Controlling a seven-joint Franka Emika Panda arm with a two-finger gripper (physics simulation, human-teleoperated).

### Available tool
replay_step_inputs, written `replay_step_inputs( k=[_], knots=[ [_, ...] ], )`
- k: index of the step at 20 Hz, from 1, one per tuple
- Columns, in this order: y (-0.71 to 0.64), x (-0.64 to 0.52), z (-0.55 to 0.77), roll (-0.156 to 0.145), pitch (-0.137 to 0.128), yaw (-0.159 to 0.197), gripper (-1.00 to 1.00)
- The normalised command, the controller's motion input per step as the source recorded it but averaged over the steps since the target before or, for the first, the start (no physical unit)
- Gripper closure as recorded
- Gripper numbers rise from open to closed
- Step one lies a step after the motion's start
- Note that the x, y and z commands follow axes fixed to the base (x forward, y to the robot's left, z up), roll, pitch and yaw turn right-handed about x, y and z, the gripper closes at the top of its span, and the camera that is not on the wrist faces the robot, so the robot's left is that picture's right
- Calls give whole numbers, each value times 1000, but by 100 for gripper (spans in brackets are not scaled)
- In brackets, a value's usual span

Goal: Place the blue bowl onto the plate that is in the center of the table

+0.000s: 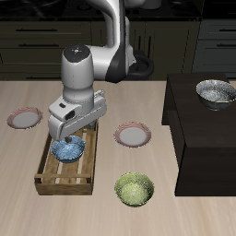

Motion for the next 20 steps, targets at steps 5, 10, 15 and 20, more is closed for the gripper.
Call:
replay_step_inputs(
  k=[5,10,15,20],
  knots=[
    [-27,-173,-229,23,12,-24,-100],
    [-8,-123,-165,2,6,-15,-100],
    [-169,-341,-230,-8,7,7,-100],
    [-163,-48,-57,-34,-18,3,-100]
  ],
)
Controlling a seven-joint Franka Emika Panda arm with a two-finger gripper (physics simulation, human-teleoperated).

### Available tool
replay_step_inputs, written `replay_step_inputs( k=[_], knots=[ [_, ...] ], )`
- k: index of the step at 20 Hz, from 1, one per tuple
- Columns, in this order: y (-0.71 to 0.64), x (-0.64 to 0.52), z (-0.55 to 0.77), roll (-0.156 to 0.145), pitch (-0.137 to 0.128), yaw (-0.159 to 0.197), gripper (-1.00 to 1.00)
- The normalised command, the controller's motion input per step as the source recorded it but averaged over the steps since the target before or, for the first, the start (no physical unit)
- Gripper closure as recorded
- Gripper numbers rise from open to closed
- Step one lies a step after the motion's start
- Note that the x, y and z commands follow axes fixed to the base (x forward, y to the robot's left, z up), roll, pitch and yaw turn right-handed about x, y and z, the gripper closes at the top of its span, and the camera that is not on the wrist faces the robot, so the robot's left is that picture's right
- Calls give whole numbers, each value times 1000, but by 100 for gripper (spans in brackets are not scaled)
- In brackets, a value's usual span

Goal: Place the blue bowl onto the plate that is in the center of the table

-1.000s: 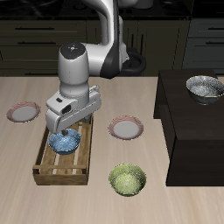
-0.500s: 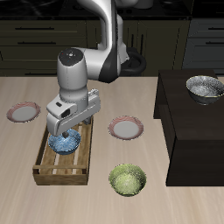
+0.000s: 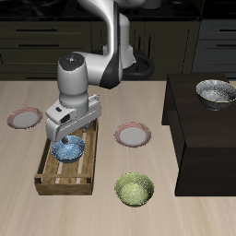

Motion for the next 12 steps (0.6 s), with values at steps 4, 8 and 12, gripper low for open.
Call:
replay_step_inputs(
  k=[4,8,12],
  knots=[
    [-106,53,-156,-28,11,4,-100],
    [-254,104,-95,-49,-9,-5,-100],
    [49,132,-86,6,-25,-17,-100]
  ],
)
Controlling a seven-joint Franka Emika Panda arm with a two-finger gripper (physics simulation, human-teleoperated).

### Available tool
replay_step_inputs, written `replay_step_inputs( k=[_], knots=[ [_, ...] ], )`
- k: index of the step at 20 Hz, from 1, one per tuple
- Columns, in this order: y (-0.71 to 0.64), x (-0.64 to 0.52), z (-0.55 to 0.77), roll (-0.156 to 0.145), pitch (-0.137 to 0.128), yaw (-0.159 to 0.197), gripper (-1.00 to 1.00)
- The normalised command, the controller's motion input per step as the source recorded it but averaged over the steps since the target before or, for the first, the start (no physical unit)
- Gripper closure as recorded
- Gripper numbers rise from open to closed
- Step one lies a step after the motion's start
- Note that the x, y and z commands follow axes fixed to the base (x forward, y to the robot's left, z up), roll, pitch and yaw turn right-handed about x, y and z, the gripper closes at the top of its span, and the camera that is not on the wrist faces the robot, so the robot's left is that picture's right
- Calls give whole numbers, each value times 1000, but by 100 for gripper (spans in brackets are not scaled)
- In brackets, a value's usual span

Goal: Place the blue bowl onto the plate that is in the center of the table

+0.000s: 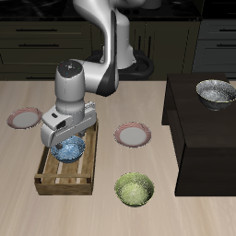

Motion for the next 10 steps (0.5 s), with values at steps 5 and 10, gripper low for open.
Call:
replay_step_inputs(
  k=[5,10],
  knots=[
    [252,28,-288,32,30,-21,100],
    [287,-48,54,72,-20,-53,100]
  ],
)
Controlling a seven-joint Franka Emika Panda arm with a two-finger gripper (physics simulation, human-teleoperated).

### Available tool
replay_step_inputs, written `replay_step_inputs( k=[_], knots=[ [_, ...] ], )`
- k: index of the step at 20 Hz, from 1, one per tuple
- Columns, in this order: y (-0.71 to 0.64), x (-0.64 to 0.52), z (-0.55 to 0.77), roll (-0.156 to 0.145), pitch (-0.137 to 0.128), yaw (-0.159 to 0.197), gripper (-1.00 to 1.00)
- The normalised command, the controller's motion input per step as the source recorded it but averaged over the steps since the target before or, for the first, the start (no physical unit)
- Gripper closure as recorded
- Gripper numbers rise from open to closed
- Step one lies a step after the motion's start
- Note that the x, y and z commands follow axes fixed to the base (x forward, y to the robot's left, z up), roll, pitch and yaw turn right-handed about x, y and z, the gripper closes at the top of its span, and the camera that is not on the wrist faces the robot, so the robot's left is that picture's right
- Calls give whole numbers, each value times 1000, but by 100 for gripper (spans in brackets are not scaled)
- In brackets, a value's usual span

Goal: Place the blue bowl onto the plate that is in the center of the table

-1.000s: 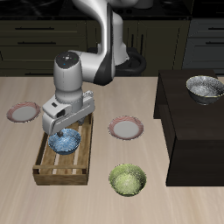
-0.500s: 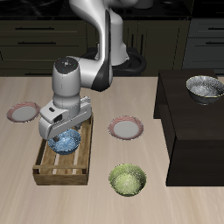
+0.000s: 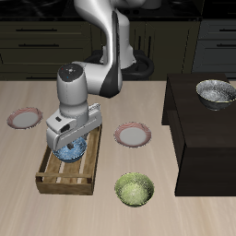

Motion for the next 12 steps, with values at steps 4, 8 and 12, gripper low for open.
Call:
replay_step_inputs(
  k=[4,8,12],
  knots=[
    [158,-5,288,20,-50,-20,100],
    [125,-29,225,12,-46,8,100],
    [143,-16,293,-9,-61,-14,100]
  ],
)
